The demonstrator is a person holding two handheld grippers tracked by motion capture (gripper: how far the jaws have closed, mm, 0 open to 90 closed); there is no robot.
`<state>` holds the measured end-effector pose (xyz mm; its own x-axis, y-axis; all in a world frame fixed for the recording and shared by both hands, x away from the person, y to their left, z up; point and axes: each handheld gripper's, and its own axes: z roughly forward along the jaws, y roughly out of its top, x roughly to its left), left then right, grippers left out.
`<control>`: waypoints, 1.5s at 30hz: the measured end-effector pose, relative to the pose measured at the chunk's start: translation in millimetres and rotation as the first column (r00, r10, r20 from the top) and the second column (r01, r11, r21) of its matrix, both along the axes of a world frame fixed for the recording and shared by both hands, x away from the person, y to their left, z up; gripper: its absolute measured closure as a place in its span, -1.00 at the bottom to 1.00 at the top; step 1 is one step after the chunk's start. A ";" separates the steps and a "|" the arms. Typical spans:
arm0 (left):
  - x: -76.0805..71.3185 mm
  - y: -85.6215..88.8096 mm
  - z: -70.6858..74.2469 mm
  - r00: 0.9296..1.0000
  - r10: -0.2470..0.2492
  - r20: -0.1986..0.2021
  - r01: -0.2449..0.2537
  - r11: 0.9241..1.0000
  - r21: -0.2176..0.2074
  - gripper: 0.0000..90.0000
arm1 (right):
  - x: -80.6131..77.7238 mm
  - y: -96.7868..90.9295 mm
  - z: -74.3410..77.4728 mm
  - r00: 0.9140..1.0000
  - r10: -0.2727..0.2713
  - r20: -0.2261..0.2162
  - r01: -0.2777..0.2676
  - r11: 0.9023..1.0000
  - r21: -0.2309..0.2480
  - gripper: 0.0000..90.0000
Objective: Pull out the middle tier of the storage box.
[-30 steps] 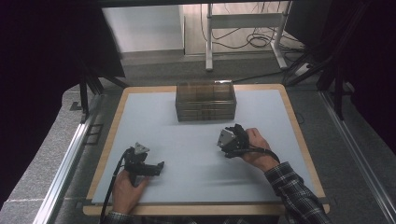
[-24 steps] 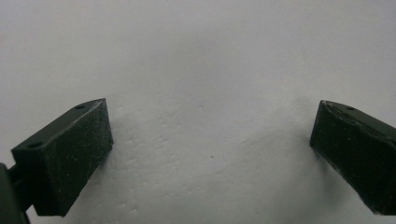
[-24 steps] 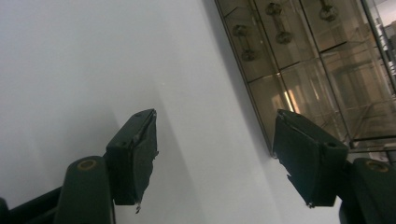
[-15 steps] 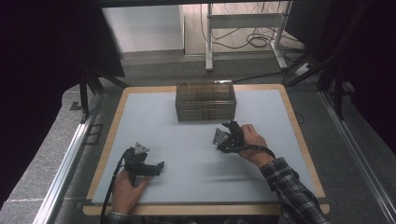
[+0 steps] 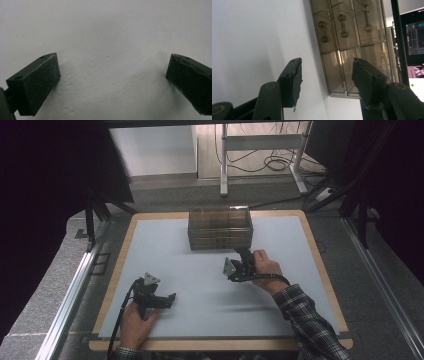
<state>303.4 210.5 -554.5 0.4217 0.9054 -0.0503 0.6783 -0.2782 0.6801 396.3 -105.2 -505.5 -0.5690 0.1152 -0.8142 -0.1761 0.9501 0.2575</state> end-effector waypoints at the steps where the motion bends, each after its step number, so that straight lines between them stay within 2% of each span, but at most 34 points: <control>1: 0.0 0.0 0.0 1.000 0.000 0.000 0.000 1.000 0.000 -1.00 | 0.8 0.9 -0.2 1.000 0.001 0.009 -0.001 1.000 -0.002 -0.07; 7: 0.0 0.0 0.0 1.000 0.000 0.000 0.000 1.000 0.000 -1.00 | 6.0 5.7 -2.1 0.999 -0.007 0.037 0.008 1.000 -0.010 -0.04; 20: 0.0 0.0 0.0 1.000 0.000 0.000 0.000 1.000 0.000 -1.00 | 15.1 19.6 -8.1 0.993 0.002 0.120 0.009 0.996 -0.086 0.08; 21: 0.0 0.0 0.0 1.000 0.000 0.001 0.000 1.000 0.000 -1.00 | 15.9 20.3 -7.5 0.991 0.005 0.131 0.009 0.994 -0.105 0.10; 27: 0.0 0.0 0.0 1.000 0.000 0.001 0.000 1.000 0.000 -1.00 | 21.4 26.0 -12.2 0.987 0.014 0.158 0.007 0.992 -0.128 0.21; 32: 0.0 0.0 0.0 1.000 0.001 0.001 -0.001 1.000 0.000 -1.00 | 26.0 31.3 -17.3 0.984 0.013 0.179 0.017 0.986 -0.167 0.31; 38: 0.0 0.0 -0.1 1.000 0.001 0.001 -0.001 1.000 0.000 -1.00 | 30.3 35.7 -21.9 0.979 0.006 0.203 0.032 0.982 -0.186 0.40; 45: 0.0 0.0 -0.1 1.000 0.001 0.001 -0.001 1.000 -0.001 -1.00 | 36.0 41.4 -25.3 0.969 0.011 0.246 0.042 0.977 -0.209 0.52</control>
